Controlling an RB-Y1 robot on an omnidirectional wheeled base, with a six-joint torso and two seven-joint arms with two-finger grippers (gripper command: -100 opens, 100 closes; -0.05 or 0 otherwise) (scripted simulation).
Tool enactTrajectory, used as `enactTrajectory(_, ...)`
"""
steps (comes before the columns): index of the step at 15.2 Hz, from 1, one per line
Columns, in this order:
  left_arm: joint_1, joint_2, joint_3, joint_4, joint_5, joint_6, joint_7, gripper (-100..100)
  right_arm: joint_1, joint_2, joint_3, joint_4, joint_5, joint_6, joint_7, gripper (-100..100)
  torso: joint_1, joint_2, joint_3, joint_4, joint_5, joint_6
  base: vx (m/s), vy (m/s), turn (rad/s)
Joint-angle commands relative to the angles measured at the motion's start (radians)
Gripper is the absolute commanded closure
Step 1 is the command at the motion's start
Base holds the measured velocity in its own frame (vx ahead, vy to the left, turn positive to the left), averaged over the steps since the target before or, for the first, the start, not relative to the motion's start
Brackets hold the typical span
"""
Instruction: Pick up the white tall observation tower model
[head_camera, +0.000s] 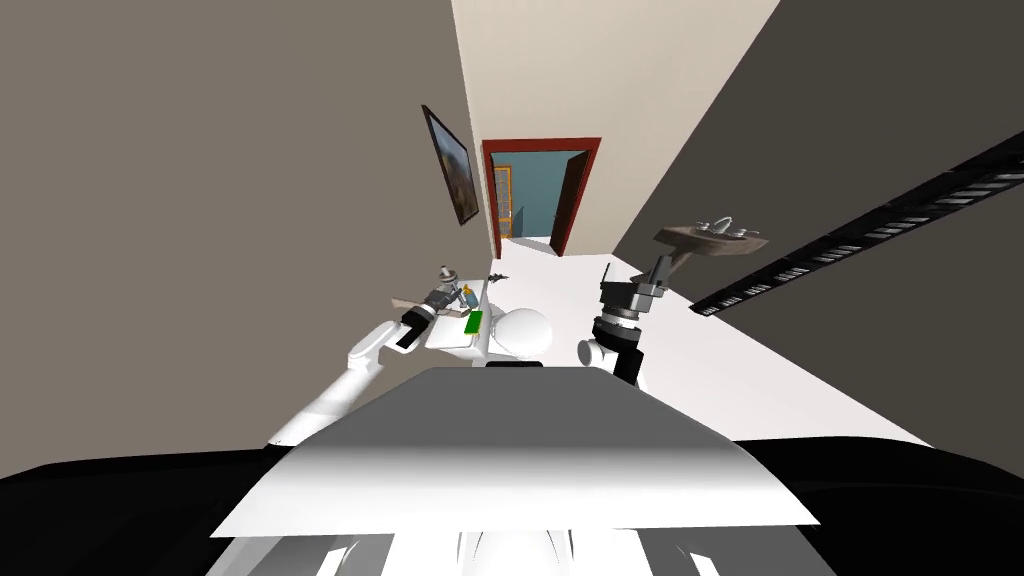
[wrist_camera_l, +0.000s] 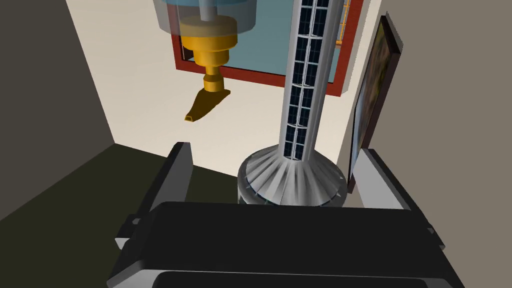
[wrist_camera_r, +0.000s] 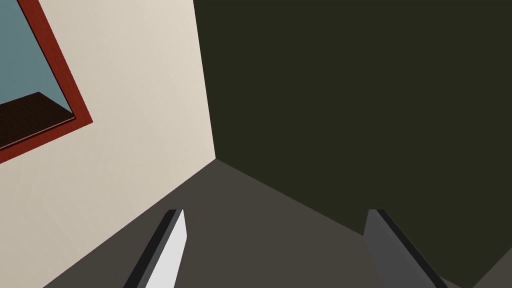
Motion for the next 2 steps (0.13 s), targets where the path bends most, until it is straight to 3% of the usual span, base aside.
enactTrajectory(1,0.000,0.000,0.000,0.000,0.000,0.000,0.000,-100,0.000,0.000,0.000,0.000,0.000,0.000,0.000,0,0.000,0.000,0.000,0.000,0.000,0.000,0.006,0.003,-0.001)
enactTrajectory(2,0.000,0.000,0.000,0.000,0.000,0.000,0.000,100,0.000,0.000,0.000,0.000,0.000,0.000,0.000,0,0.000,0.001,0.000,0.000,0.000,0.000,0.000,0.000,0.000)
